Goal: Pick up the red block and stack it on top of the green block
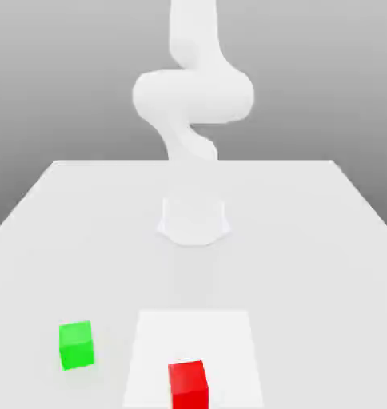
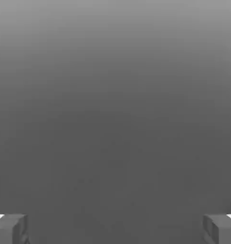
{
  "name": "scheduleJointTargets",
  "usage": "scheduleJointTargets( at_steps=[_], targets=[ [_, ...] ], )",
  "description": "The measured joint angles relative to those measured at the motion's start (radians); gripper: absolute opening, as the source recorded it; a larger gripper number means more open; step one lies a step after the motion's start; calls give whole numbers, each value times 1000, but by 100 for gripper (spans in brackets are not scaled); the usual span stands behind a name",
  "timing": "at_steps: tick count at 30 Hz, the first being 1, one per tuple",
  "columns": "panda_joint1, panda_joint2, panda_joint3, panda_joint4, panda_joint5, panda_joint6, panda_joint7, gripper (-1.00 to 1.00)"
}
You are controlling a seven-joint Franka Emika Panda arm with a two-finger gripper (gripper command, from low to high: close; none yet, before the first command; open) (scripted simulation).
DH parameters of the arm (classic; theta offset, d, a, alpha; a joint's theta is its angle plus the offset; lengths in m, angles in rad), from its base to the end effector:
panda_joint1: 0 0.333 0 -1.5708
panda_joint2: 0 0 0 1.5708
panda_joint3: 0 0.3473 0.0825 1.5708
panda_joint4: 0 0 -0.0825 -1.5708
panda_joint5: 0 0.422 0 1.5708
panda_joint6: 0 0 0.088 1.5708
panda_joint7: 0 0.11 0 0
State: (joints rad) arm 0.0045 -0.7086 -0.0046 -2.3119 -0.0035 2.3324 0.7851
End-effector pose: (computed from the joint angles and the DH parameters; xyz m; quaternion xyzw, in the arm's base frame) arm 0.4000 -0.0007 0.6957 -0.8635 0.3568 -0.3294 0.1364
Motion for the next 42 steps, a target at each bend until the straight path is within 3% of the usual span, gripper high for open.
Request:
scheduleJointTargets(
  at_steps=[25, 30, 31, 37, 42],
  targets=[
    [8, 913, -22, -119, 16, 328, -190, 0],
    [1, 1094, -13, -99, 23, 465, -202, 0],
    [0, 1113, -13, -97, 24, 481, -203, -100],
    [-1, 1123, -12, -95, 24, 488, -202, -100],
    [1, 986, -15, -117, 17, 373, -197, -100]
  ],
)
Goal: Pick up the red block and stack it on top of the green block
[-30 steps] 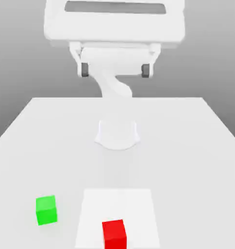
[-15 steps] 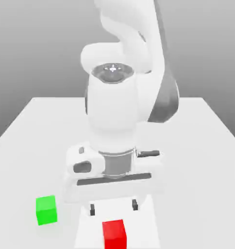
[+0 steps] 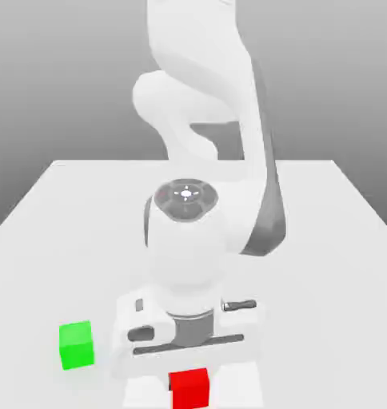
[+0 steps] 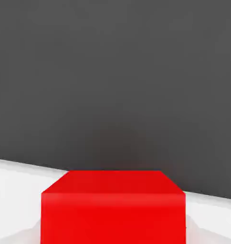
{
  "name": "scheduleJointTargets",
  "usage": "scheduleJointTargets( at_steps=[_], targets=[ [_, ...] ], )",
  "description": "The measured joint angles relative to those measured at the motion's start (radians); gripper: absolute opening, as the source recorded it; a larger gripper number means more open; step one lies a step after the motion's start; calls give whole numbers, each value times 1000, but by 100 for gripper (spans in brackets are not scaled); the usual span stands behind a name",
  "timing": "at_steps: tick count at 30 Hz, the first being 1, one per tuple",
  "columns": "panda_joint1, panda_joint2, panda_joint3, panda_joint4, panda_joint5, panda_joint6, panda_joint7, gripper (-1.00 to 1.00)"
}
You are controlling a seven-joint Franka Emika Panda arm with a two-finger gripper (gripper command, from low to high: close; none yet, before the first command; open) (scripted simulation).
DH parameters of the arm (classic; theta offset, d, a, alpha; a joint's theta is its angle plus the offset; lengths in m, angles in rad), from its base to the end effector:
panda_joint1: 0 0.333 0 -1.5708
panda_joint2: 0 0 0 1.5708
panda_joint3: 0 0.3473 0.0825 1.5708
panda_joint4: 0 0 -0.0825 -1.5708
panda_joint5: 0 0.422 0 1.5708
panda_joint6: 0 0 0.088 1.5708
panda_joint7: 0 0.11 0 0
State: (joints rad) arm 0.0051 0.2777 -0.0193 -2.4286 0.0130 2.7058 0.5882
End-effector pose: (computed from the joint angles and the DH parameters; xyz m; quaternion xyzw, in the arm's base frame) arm 0.5152 -0.0081 0.1865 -0.9533 0.3019 0.0002 0.0000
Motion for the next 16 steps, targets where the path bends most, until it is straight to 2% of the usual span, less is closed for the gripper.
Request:
scheduleJointTargets(
  at_steps=[5, 7, 12, 13, 16],
  targets=[
    [-96, -158, -134, -101, 4, -58, 130, -100],
    [-186, -210, -191, -147, 5, -64, 195, -100],
    [-237, -97, -179, -170, 89, 68, 183, -100],
    [-243, -73, -171, -169, 103, 91, 174, 100],
    [-243, -73, -171, -169, 103, 91, 174, 100]
  ],
)
